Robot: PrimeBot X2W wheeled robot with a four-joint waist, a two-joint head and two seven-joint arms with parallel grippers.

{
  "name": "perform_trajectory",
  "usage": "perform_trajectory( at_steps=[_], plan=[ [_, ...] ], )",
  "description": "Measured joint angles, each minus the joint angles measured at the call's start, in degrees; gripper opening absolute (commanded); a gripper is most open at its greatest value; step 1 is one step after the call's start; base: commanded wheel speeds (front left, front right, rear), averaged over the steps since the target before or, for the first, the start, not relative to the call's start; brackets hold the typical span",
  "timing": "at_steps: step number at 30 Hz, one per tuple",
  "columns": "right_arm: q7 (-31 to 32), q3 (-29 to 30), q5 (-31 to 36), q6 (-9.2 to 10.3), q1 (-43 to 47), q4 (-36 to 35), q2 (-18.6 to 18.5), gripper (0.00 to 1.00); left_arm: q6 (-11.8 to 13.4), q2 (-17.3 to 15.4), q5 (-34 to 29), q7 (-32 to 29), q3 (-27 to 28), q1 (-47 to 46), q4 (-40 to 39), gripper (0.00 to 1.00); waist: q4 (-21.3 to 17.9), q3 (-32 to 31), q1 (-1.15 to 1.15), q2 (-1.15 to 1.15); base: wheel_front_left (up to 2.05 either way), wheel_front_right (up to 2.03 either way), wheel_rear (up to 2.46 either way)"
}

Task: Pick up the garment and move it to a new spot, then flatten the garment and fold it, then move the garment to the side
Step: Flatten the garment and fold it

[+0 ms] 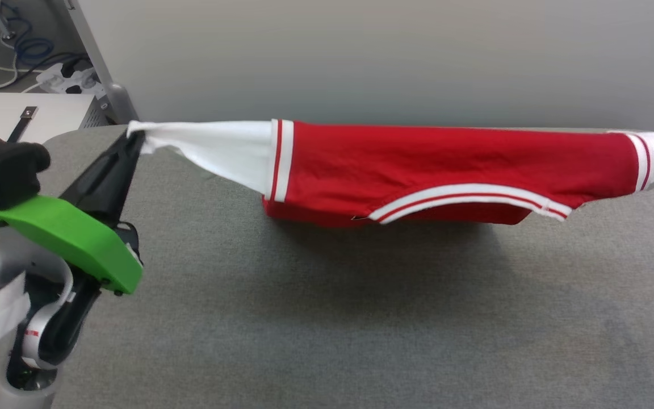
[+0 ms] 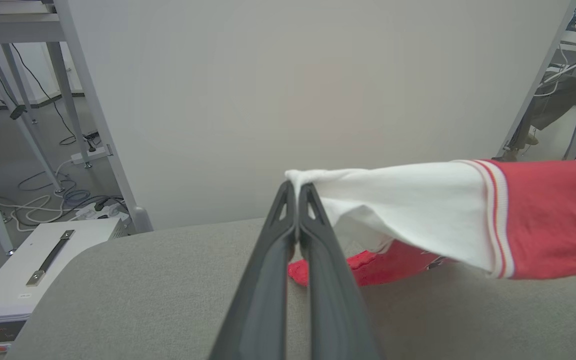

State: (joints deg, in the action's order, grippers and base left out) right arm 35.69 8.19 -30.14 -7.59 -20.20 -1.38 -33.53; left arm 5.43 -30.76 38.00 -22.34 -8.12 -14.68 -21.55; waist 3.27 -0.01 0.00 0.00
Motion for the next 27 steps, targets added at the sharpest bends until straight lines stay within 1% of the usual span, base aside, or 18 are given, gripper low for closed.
perform_trajectory(
  at_steps=[7,11,13,16,20,23,27],
  plan=[
    [-1.78,1.31,-0.25,-0.01,-4.44,-3.08,-1.16,0.00,-0.15,-2.11,0.75,-0.23,4.31,-6.04,-3.32,0.00,-2.32,-1.38,0.00,0.00,0.00,0.00,0.00],
    [-2.64,1.27,-0.26,-0.01,-7.07,-3.69,-1.38,0.00,-0.19,-3.41,0.69,-0.67,4.78,-8.62,-3.85,0.00,-3.37,-1.55,0.00,0.00,0.00,0.00,0.00],
    [-3.77,1.44,-0.26,-0.01,-8.35,-3.69,-1.31,0.00,-0.70,-4.05,-0.33,-0.66,4.25,-9.99,-3.32,0.00,-3.66,-1.54,0.00,0.00,0.00,0.00,0.00],
    [-4.98,1.38,-0.20,0.00,-10.46,-3.26,-1.25,0.00,-1.26,-3.90,-0.27,-0.66,2.96,-12.31,-2.07,0.00,-3.87,-0.84,0.00,0.00,0.00,0.00,0.00],
    [-6.67,0.63,0.24,0.00,-13.42,-1.91,-0.86,0.00,-2.03,-3.90,-0.29,-0.64,2.74,-16.45,0.19,0.00,-4.00,1.00,0.00,0.00,0.00,0.00,0.00],
    [-8.11,0.90,0.31,0.00,-17.49,-0.58,-0.36,0.00,-2.74,-3.74,-0.36,0.13,2.65,-21.17,1.79,0.00,-4.05,2.99,0.00,0.00,0.00,0.00,0.00],
    [-10.26,0.74,1.01,0.00,-24.34,1.88,-0.21,0.00,-4.26,-2.89,-0.54,1.74,1.66,-30.03,6.37,0.00,-4.06,6.81,0.00,0.00,0.00,0.00,0.00]
  ],
)
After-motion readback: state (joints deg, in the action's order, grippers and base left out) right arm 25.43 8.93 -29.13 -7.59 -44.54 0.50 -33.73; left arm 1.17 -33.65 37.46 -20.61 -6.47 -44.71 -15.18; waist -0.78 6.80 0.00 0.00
